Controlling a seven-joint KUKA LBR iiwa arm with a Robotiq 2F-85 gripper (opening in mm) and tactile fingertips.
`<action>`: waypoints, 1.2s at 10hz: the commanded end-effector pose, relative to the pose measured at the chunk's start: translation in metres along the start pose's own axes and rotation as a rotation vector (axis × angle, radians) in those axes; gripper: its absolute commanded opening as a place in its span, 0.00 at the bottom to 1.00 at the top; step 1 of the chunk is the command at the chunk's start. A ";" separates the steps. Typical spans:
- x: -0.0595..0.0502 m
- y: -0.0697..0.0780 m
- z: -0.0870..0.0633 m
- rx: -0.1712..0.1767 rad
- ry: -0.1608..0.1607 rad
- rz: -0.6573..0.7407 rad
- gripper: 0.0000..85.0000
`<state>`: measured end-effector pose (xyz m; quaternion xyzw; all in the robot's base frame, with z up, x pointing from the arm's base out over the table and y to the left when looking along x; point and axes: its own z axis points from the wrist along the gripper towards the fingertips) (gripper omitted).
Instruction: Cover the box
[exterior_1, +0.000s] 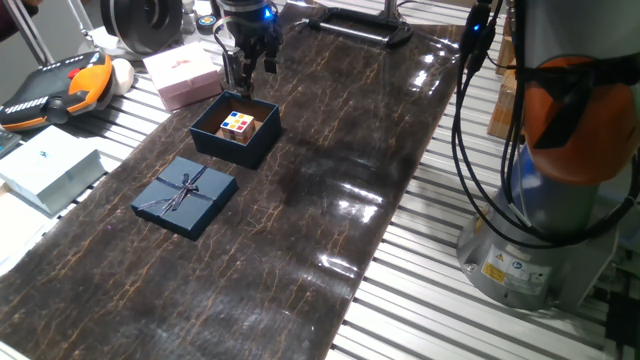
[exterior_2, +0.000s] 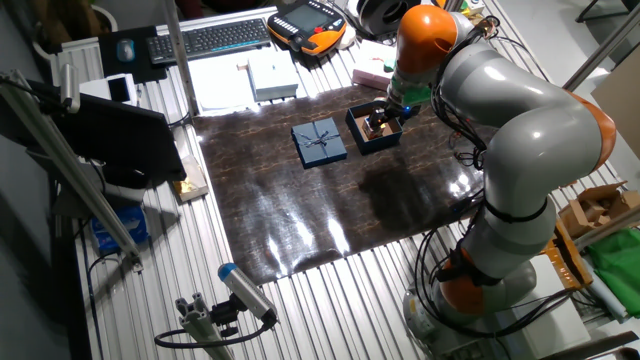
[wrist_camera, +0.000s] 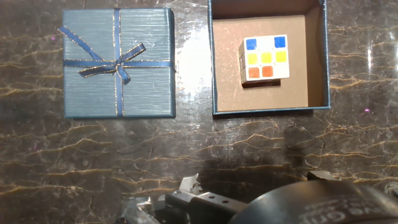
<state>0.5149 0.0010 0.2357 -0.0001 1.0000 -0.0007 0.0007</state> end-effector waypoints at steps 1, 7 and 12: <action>0.000 0.000 0.000 0.042 0.003 0.047 0.01; 0.000 0.000 0.000 0.040 0.003 0.047 0.01; 0.000 0.006 0.005 0.043 -0.010 0.059 0.01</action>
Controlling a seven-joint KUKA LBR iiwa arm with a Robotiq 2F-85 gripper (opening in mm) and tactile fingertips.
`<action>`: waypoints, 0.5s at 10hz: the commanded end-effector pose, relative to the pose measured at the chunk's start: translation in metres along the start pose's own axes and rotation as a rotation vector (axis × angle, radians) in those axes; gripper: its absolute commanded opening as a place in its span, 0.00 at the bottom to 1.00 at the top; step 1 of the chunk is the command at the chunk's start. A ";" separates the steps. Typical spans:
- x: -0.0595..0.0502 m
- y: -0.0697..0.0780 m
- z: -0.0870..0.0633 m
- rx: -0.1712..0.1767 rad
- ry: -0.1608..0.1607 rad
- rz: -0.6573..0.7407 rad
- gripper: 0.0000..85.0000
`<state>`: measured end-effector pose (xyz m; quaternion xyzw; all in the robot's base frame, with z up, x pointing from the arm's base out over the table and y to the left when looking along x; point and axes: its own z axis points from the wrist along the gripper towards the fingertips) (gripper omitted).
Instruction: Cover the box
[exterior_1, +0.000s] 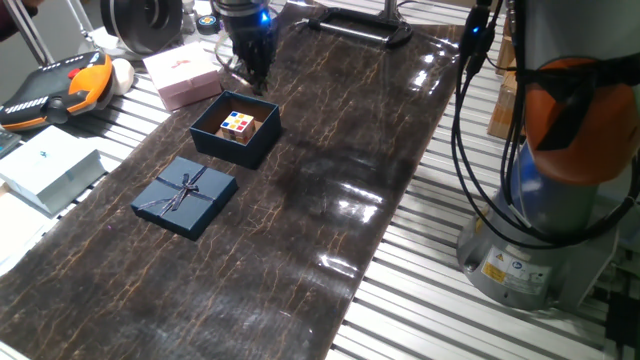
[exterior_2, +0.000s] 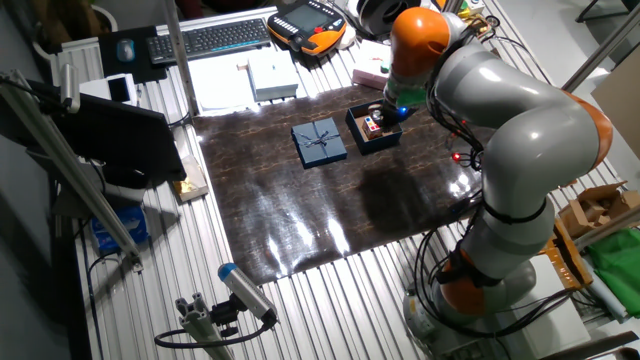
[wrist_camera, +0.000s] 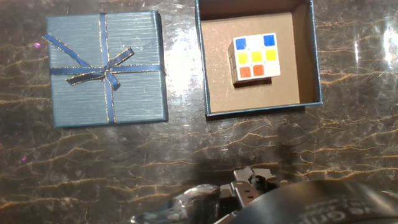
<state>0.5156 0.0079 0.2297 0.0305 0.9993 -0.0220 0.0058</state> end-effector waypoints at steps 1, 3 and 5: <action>0.000 0.004 0.003 0.001 -0.003 0.007 0.01; -0.003 0.011 0.009 0.001 -0.006 0.012 0.01; -0.009 0.017 0.018 0.001 -0.012 0.012 0.01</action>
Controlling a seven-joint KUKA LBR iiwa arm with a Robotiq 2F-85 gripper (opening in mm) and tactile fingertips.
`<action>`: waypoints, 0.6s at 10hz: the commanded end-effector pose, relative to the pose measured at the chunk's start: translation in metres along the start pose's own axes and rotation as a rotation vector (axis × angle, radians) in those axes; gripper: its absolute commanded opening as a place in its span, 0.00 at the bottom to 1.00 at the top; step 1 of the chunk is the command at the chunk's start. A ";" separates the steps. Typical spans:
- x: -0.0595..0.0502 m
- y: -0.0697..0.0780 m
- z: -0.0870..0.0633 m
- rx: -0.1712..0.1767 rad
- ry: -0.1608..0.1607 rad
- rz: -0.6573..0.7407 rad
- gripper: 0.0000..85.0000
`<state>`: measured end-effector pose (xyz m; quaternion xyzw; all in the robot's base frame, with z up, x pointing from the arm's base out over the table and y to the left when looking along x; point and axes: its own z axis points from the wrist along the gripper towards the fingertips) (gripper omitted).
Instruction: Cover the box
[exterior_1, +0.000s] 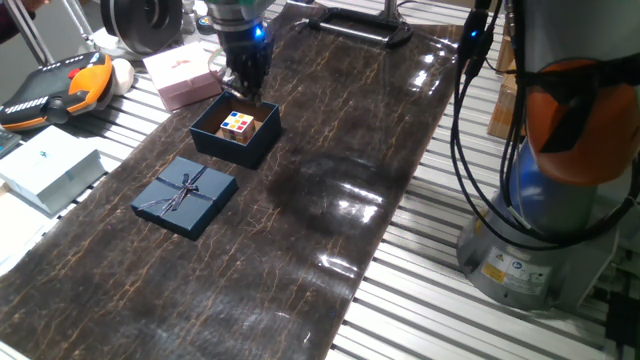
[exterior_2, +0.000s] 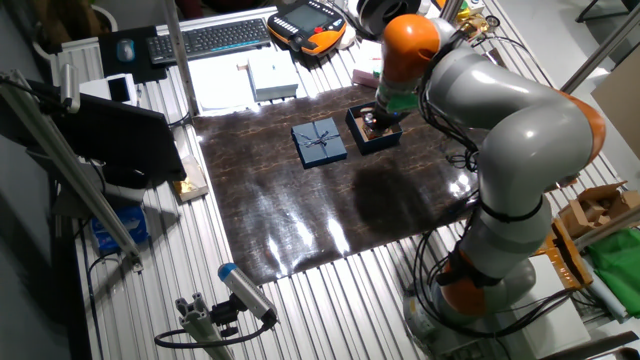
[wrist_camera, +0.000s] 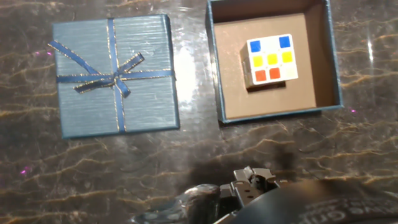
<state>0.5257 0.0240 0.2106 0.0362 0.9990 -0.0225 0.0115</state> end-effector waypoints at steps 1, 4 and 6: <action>-0.003 0.004 0.005 -0.002 -0.001 0.002 0.01; -0.005 0.023 0.025 0.001 -0.025 0.016 0.01; -0.005 0.036 0.030 0.044 -0.024 -0.010 0.01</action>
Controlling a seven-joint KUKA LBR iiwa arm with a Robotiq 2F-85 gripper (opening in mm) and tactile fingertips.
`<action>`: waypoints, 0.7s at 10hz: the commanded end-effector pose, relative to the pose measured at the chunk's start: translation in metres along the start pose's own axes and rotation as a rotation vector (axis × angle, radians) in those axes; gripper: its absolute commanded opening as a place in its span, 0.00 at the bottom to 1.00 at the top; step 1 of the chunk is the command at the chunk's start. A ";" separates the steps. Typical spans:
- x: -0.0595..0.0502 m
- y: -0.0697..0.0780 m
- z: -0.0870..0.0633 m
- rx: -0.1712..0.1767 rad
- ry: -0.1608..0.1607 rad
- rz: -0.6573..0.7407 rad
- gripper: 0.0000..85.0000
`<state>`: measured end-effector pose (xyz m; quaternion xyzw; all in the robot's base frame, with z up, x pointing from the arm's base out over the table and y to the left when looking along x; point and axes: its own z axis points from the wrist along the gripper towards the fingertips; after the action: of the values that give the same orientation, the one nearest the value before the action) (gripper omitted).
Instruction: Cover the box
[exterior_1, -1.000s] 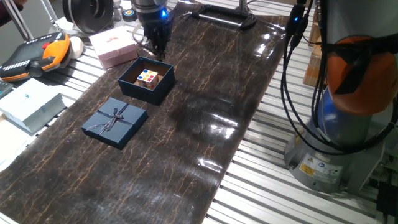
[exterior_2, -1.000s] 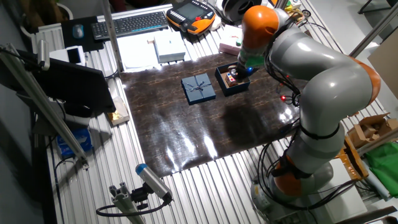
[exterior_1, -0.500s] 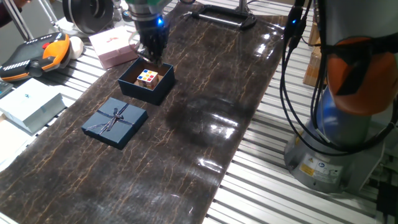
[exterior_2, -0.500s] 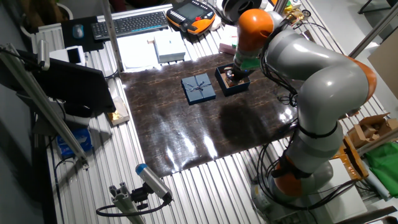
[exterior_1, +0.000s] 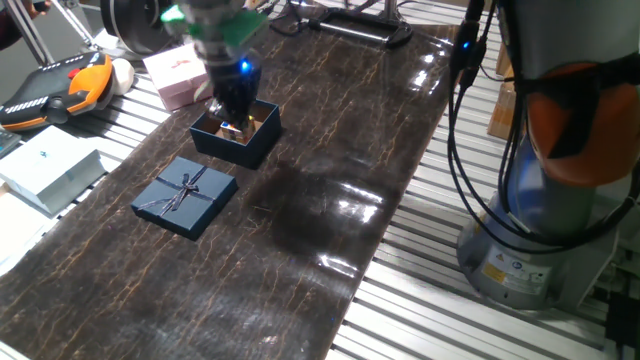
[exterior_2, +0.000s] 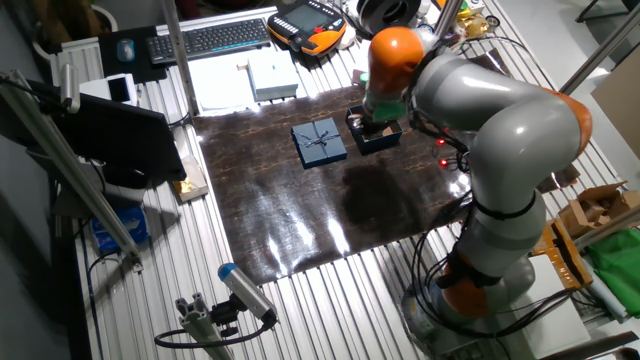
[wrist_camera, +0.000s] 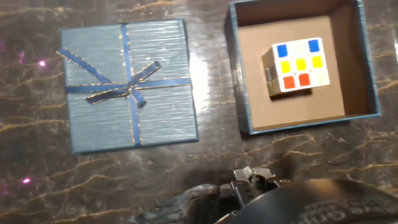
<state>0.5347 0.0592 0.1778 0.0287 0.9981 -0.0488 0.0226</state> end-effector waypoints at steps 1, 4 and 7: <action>0.000 0.003 0.002 0.011 0.000 -0.008 0.01; -0.004 0.013 0.017 0.019 -0.004 0.013 0.01; -0.011 0.021 0.030 -0.010 -0.005 0.014 0.01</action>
<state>0.5482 0.0766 0.1469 0.0351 0.9981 -0.0432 0.0254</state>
